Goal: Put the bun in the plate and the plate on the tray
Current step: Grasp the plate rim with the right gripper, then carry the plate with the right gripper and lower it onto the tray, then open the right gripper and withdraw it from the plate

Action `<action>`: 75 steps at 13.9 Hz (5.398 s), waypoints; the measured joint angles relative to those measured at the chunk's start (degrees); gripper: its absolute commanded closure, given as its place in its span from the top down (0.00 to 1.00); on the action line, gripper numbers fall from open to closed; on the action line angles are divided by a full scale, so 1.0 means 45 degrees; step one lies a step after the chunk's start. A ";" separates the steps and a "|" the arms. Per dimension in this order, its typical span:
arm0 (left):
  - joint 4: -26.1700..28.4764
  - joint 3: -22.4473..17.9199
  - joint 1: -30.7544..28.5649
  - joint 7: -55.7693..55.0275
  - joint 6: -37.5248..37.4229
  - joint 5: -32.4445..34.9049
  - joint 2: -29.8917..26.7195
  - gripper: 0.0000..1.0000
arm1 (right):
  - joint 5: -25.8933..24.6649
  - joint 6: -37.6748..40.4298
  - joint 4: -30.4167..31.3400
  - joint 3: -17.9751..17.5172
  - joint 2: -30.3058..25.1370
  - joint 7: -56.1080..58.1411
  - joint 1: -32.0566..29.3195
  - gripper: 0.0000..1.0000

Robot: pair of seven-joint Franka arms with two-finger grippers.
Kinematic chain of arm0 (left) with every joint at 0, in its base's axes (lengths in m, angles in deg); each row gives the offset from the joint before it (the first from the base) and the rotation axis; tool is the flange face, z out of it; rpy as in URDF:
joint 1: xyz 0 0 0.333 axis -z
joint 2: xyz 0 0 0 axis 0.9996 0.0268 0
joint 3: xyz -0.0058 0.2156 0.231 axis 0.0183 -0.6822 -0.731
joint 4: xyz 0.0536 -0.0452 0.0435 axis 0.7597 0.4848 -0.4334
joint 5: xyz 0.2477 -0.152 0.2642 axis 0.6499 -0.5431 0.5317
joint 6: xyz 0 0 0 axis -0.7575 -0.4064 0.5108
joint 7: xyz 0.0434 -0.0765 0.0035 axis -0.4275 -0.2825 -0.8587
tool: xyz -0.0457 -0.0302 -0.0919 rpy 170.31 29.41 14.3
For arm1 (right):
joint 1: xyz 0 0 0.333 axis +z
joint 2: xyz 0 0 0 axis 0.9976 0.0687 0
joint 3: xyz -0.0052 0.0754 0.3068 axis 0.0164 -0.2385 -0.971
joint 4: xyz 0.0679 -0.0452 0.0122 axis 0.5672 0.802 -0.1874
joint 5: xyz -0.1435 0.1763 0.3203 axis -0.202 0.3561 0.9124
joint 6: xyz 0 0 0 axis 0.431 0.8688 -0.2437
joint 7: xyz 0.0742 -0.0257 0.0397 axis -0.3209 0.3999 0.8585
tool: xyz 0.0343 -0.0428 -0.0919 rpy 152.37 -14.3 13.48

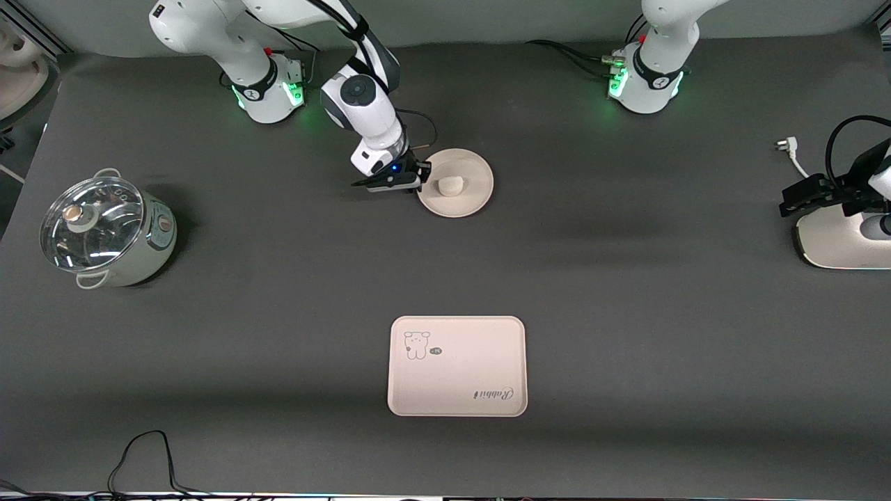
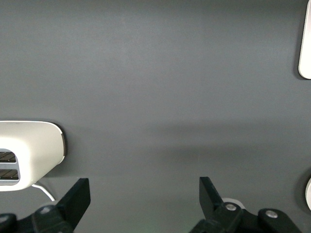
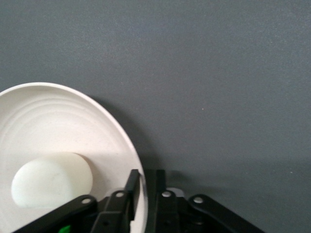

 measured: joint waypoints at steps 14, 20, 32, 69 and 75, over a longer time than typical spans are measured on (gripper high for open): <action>0.0002 0.0034 0.0085 0.0000 0.0013 0.0000 0.0000 1.00 | 0.0001 0.0469 -0.0191 0.0036 -0.1586 0.0005 -0.0317 0.00; 0.0004 0.0039 0.0232 -0.0191 0.0015 0.0000 0.0000 1.00 | 0.0000 0.2738 -0.0643 0.0050 -0.3943 0.0090 -0.0749 0.00; 0.0009 0.0034 0.0268 -0.0276 0.0020 0.0000 0.0000 1.00 | 0.0001 0.6749 -1.1754 0.0283 0.3296 0.1809 -0.4336 0.00; 0.0012 0.0015 0.0268 -0.0297 0.0121 0.0000 0.0000 1.00 | 0.0008 1.5402 -1.6969 0.1667 0.2648 0.3168 -0.6471 1.00; 0.0009 0.0010 0.0268 -0.0297 0.0121 0.0000 0.0000 1.00 | -0.0631 1.7690 -1.3128 0.1639 -0.2395 0.8164 -0.9335 1.00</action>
